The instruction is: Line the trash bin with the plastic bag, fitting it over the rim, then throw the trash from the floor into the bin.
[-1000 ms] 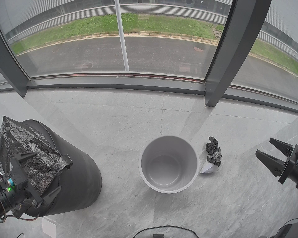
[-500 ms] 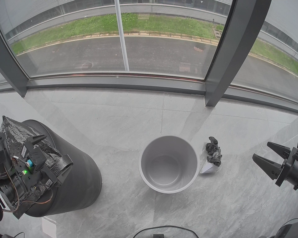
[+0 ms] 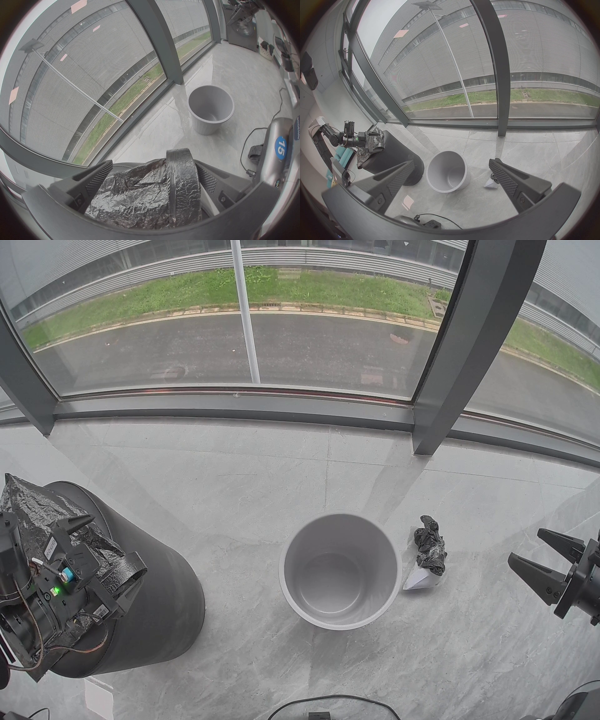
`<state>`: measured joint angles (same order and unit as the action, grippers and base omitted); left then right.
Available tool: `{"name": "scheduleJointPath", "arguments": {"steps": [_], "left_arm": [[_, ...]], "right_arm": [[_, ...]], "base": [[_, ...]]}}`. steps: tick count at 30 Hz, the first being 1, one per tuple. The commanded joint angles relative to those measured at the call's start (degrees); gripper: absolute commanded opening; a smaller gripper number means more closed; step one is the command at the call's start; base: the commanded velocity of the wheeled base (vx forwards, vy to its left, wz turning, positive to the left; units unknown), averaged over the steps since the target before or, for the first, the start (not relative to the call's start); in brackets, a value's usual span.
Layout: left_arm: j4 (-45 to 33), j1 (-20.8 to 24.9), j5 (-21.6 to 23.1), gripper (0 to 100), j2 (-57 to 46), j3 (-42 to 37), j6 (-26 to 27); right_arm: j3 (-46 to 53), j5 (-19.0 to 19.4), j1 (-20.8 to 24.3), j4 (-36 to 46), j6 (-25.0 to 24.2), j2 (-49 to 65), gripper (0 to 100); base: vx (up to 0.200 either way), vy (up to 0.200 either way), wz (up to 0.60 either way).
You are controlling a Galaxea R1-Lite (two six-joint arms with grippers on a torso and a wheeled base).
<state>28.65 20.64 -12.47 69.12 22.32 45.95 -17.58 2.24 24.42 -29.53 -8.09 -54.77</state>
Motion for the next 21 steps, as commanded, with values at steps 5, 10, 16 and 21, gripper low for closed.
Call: {"name": "scheduleJointPath", "arguments": {"steps": [5, 10, 16, 21], "left_arm": [[2.1, -0.2, -1.9, 100, 0.2, -0.3, 1.1], [3.4, -0.3, -5.1, 100, 0.6, -0.4, 1.2], [3.7, -0.3, -5.5, 100, 1.3, -0.3, 1.2], [4.6, -0.3, -7.2, 100, 1.4, -0.3, 1.2]], "right_arm": [[0.3, 0.0, 0.0, 0.0, 0.0, 0.5, 100], [0.3, 0.0, 0.0, 0.0, 0.0, 0.5, 100], [0.3, 0.0, 0.0, 0.0, 0.0, 0.8, 100], [0.4, 0.0, 0.0, 0.0, -0.1, 0.8, 100]], "base": [[0.0, 0.0, 0.0], [0.0, 0.0, 0.0], [0.0, 0.0, 0.0], [0.0, 0.0, 0.0]]}}
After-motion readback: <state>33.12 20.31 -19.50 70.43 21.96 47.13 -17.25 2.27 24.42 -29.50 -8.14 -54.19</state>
